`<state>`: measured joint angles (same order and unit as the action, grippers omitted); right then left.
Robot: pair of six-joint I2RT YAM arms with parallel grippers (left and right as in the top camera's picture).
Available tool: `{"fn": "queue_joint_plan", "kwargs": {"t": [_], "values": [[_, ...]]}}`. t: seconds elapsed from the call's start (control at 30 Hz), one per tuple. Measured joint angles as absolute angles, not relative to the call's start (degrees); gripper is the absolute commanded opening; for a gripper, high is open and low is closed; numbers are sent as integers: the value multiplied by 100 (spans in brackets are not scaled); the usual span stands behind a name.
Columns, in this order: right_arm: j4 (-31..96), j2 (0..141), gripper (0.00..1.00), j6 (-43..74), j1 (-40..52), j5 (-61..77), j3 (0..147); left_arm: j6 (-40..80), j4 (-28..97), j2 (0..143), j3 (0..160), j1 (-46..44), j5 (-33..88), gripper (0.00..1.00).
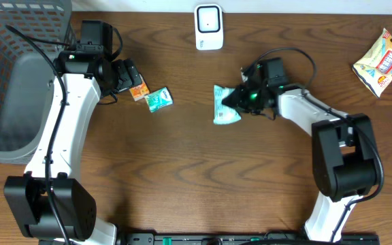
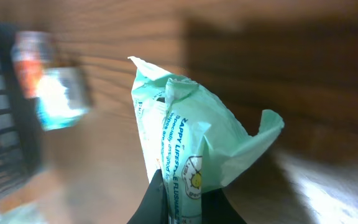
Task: Scan the item barcode
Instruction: 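Hold the wipes pack up in front of the scanner, then carry the wipes pack back down toward the table center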
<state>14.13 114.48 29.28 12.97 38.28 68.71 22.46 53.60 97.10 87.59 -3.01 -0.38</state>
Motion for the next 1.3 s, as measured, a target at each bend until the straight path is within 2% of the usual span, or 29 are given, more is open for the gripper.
{"fn": "queue_joint_plan", "kwargs": {"t": [0.17, 0.37, 0.63, 1.3], "values": [[523, 11231, 1, 2536, 956, 5227, 6838, 2246, 5360, 9710, 8759, -301, -38, 100], [99, 10403, 1, 2174, 902, 5942, 6840, 2246, 5360, 9710, 8759, -301, -38, 100], [104, 9504, 1, 1949, 1074, 5616, 6840, 2246, 5360, 9710, 8759, -301, -38, 100], [703, 9465, 1, 1861, 1249, 4696, 6840, 2246, 5360, 9710, 8759, -301, -38, 100]]}}
